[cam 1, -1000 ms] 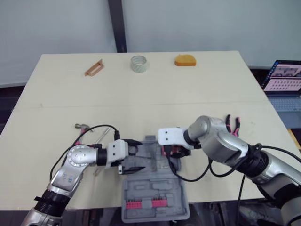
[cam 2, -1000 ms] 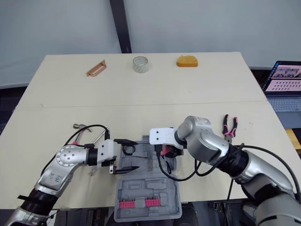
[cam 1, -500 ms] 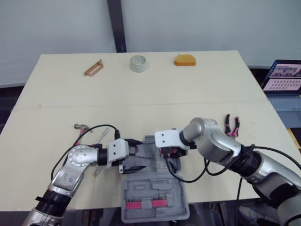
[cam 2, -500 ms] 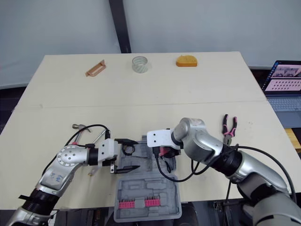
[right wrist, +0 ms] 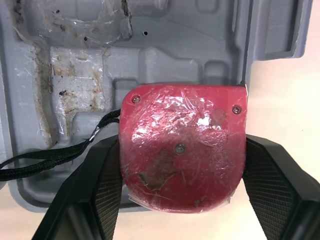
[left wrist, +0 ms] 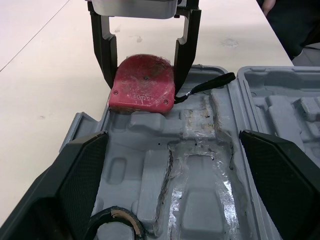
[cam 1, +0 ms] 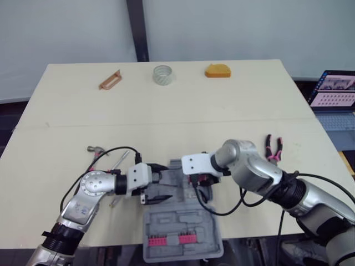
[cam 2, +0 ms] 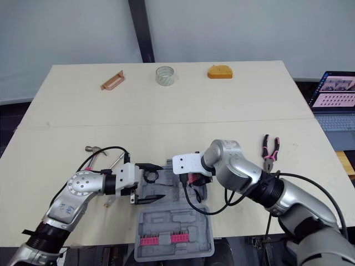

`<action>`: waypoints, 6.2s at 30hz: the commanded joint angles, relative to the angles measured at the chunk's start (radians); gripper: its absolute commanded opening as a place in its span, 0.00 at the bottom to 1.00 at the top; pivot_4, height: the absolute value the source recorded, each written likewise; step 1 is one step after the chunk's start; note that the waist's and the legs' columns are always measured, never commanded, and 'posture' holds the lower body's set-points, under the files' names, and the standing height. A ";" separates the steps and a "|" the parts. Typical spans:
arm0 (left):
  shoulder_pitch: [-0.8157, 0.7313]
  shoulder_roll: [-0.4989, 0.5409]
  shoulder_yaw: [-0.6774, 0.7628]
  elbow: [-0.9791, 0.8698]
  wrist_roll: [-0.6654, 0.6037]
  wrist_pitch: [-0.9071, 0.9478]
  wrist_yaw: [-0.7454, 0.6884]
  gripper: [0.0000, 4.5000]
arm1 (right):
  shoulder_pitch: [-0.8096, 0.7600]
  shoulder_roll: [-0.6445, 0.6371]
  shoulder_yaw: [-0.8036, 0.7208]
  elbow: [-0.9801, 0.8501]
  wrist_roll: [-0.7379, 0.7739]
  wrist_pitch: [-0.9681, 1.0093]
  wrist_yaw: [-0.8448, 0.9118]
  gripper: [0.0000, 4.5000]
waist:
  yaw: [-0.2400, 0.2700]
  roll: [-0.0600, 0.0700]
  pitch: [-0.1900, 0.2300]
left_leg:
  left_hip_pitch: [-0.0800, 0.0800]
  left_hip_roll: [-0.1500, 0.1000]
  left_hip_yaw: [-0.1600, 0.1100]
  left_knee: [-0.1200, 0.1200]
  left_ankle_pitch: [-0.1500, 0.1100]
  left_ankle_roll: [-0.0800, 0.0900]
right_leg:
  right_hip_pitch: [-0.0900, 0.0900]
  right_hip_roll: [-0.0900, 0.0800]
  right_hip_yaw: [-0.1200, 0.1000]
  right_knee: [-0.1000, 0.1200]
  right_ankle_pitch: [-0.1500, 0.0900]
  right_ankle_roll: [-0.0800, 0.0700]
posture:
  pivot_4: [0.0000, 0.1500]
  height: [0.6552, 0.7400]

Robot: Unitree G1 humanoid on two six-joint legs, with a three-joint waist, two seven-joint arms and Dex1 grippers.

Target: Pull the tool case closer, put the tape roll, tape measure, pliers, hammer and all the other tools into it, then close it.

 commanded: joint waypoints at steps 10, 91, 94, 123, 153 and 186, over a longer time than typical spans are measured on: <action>-0.004 -0.010 0.010 -0.062 -0.015 0.013 -0.001 1.00 | 0.015 0.021 -0.064 -0.035 0.008 0.025 0.004 0.65 | 0.001 0.000 0.000 | 0.000 0.000 0.000 0.000 0.000 0.000 | 0.000 0.000 0.000 0.000 0.000 0.000 | 1.00 1.00; -0.005 -0.021 0.038 -0.098 -0.029 0.071 0.007 1.00 | 0.322 0.092 -0.516 0.209 0.334 -0.545 -0.086 0.46 | 0.002 0.000 0.000 | 0.001 0.000 0.000 -0.001 0.000 0.000 | 0.001 0.000 0.000 0.000 0.000 0.000 | 1.00 1.00; -0.005 -0.021 0.039 -0.099 -0.029 0.072 0.008 1.00 | 0.321 0.096 -0.519 0.231 0.335 -0.560 -0.085 0.46 | 0.003 0.000 0.000 | 0.001 0.000 0.000 -0.001 0.000 0.000 | 0.001 0.000 0.000 0.000 0.000 0.000 | 1.00 1.00; -0.009 -0.009 0.046 -0.099 -0.028 0.074 0.005 1.00 | 0.376 0.118 -0.479 0.462 0.260 -0.736 -0.096 0.46 | 0.002 0.000 0.000 | 0.003 0.000 0.000 -0.001 0.000 0.000 | 0.003 0.000 0.000 0.000 0.000 0.000 | 1.00 1.00; -0.011 -0.009 0.048 -0.105 -0.029 0.084 0.010 1.00 | 0.400 0.138 -0.430 0.679 0.209 -0.736 -0.075 0.46 | 0.004 0.004 -0.018 | 0.019 0.000 0.000 -0.005 -0.001 0.000 | 0.020 0.000 0.000 -0.004 0.000 0.000 | 1.00 1.00; -0.009 -0.004 0.080 -0.091 -0.037 0.088 0.027 1.00 | 0.400 0.144 -0.558 0.556 0.381 -0.704 -0.031 0.46 | 0.008 0.007 -0.028 | 0.019 0.000 -0.001 -0.006 -0.001 0.000 | 0.021 0.000 0.000 -0.007 0.000 0.000 | 1.00 1.00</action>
